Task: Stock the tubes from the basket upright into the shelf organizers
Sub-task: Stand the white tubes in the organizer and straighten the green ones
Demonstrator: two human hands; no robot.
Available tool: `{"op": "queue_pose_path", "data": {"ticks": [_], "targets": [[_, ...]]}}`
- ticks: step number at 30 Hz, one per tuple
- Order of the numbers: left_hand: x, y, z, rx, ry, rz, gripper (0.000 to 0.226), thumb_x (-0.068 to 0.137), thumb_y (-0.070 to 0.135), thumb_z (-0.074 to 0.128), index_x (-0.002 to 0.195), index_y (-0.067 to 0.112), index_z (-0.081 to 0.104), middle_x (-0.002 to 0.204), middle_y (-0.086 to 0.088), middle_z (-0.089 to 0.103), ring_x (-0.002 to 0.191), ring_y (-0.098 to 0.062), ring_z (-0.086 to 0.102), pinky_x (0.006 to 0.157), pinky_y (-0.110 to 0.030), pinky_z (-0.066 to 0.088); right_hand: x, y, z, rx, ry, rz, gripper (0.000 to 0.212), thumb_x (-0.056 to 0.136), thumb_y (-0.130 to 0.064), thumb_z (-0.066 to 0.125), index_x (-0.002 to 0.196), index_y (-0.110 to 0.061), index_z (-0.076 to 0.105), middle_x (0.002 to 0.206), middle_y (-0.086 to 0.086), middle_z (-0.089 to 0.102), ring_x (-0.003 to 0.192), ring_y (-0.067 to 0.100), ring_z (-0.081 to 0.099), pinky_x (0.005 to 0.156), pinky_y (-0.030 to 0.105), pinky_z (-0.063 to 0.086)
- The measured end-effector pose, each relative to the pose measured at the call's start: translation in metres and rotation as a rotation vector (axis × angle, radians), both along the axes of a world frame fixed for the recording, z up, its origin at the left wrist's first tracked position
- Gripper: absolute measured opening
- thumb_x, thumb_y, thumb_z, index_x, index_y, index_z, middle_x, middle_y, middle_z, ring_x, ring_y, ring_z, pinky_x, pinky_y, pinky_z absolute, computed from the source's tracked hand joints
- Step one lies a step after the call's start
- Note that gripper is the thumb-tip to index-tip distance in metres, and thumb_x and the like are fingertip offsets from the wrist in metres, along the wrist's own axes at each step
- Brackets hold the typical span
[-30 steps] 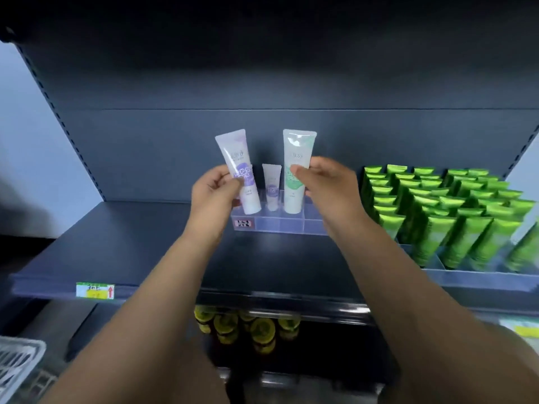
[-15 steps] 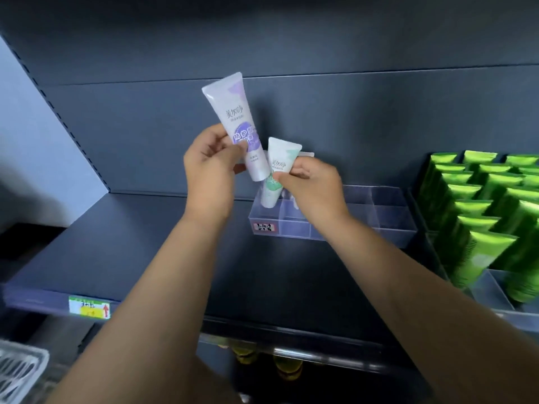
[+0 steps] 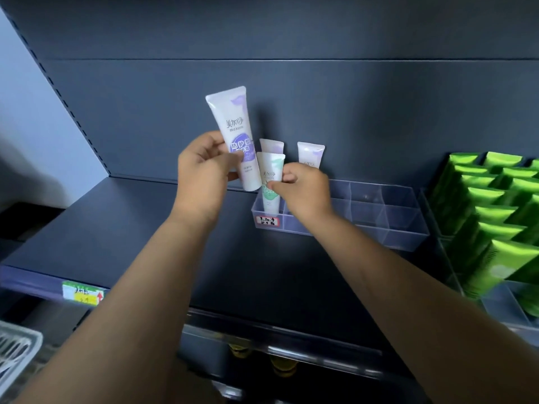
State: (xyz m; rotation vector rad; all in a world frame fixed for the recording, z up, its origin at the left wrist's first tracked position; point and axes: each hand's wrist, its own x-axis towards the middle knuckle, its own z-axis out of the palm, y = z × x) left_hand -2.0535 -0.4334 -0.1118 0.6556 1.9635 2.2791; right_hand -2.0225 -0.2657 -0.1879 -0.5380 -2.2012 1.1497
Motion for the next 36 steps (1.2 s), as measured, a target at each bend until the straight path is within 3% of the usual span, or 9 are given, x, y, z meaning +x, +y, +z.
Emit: {"op": "queue_pose_path", "data": {"ticks": [6, 11, 14, 16, 20, 24, 27, 31, 36], "targets": [[0.003, 0.007, 0.000, 0.002, -0.032, 0.004, 0.026, 0.087, -0.010, 0.057, 0.110, -0.003, 0.068, 0.089, -0.005, 0.074, 0.083, -0.022, 0.072, 0.072, -0.035, 0.061, 0.000, -0.006, -0.004, 0.039, 0.005, 0.007, 0.018, 0.077, -0.024, 0.083, 0.090, -0.014, 0.074, 0.086, -0.005, 0.077, 0.079, 0.015, 0.072, 0.074, 0.041, 0.059], [0.007, 0.016, -0.001, -0.019, -0.052, -0.014, 0.027, 0.087, -0.011, 0.057, 0.105, 0.003, 0.070, 0.092, -0.007, 0.075, 0.087, -0.024, 0.074, 0.081, -0.047, 0.063, 0.002, -0.006, -0.003, 0.113, -0.027, 0.016, 0.014, 0.080, -0.022, 0.079, 0.090, -0.015, 0.072, 0.087, -0.004, 0.076, 0.079, 0.014, 0.069, 0.072, 0.035, 0.058], [0.010, 0.022, -0.003, -0.034, -0.047, -0.023, 0.032, 0.087, -0.012, 0.055, 0.112, 0.005, 0.067, 0.095, -0.009, 0.076, 0.091, -0.028, 0.074, 0.086, -0.050, 0.061, 0.006, -0.004, -0.002, 0.154, -0.051, 0.017, 0.020, 0.078, -0.033, 0.076, 0.089, -0.017, 0.069, 0.085, -0.006, 0.075, 0.074, 0.014, 0.066, 0.066, 0.032, 0.054], [0.014, 0.028, -0.002, -0.023, -0.045, -0.007, 0.040, 0.088, -0.011, 0.054, 0.122, 0.009, 0.058, 0.091, -0.005, 0.076, 0.091, -0.026, 0.075, 0.082, -0.044, 0.062, 0.014, -0.002, 0.001, 0.124, -0.047, 0.003, 0.031, 0.077, -0.038, 0.075, 0.099, -0.017, 0.072, 0.089, -0.004, 0.076, 0.079, 0.018, 0.070, 0.072, 0.036, 0.059], [0.024, 0.043, -0.001, -0.008, -0.022, -0.010, 0.034, 0.092, -0.010, 0.054, 0.119, 0.011, 0.051, 0.087, 0.003, 0.076, 0.087, -0.021, 0.074, 0.078, -0.045, 0.059, 0.043, 0.010, 0.013, -0.087, 0.077, -0.083, 0.030, 0.086, -0.014, 0.069, 0.115, -0.013, 0.075, 0.101, -0.001, 0.077, 0.094, 0.016, 0.072, 0.094, 0.037, 0.056], [0.045, 0.062, -0.001, -0.062, 0.033, -0.113, 0.032, 0.093, -0.010, 0.053, 0.116, 0.011, 0.052, 0.084, 0.003, 0.076, 0.079, -0.014, 0.073, 0.067, -0.030, 0.057, 0.074, 0.025, 0.039, -0.321, 0.288, -0.032, 0.025, 0.093, -0.005, 0.061, 0.110, -0.013, 0.077, 0.099, -0.006, 0.076, 0.090, 0.008, 0.070, 0.088, 0.026, 0.056], [0.061, 0.079, -0.005, -0.122, 0.066, -0.222, 0.028, 0.095, -0.009, 0.056, 0.118, 0.007, 0.053, 0.090, -0.005, 0.076, 0.076, -0.013, 0.073, 0.061, -0.024, 0.054, 0.094, 0.036, 0.053, -0.321, 0.320, 0.034, 0.023, 0.094, -0.005, 0.063, 0.109, -0.013, 0.078, 0.098, -0.003, 0.078, 0.086, 0.007, 0.072, 0.080, 0.027, 0.059], [0.063, 0.107, -0.020, -0.207, 0.133, -0.147, 0.021, 0.091, 0.003, 0.067, 0.107, 0.016, 0.063, 0.104, -0.004, 0.073, 0.093, -0.019, 0.071, 0.084, -0.043, 0.059, 0.108, 0.054, 0.051, -0.246, 0.276, -0.021, 0.023, 0.088, -0.006, 0.067, 0.103, -0.019, 0.080, 0.093, -0.007, 0.079, 0.091, 0.011, 0.075, 0.086, 0.042, 0.062], [0.053, 0.139, -0.032, -0.302, 0.248, -0.073, 0.020, 0.090, 0.014, 0.068, 0.104, 0.028, 0.072, 0.089, 0.003, 0.070, 0.081, -0.012, 0.066, 0.083, -0.035, 0.057, 0.105, 0.070, 0.040, -0.210, 0.264, -0.132, 0.022, 0.085, -0.010, 0.069, 0.093, -0.027, 0.080, 0.089, -0.013, 0.078, 0.088, 0.006, 0.074, 0.085, 0.039, 0.061]]}}
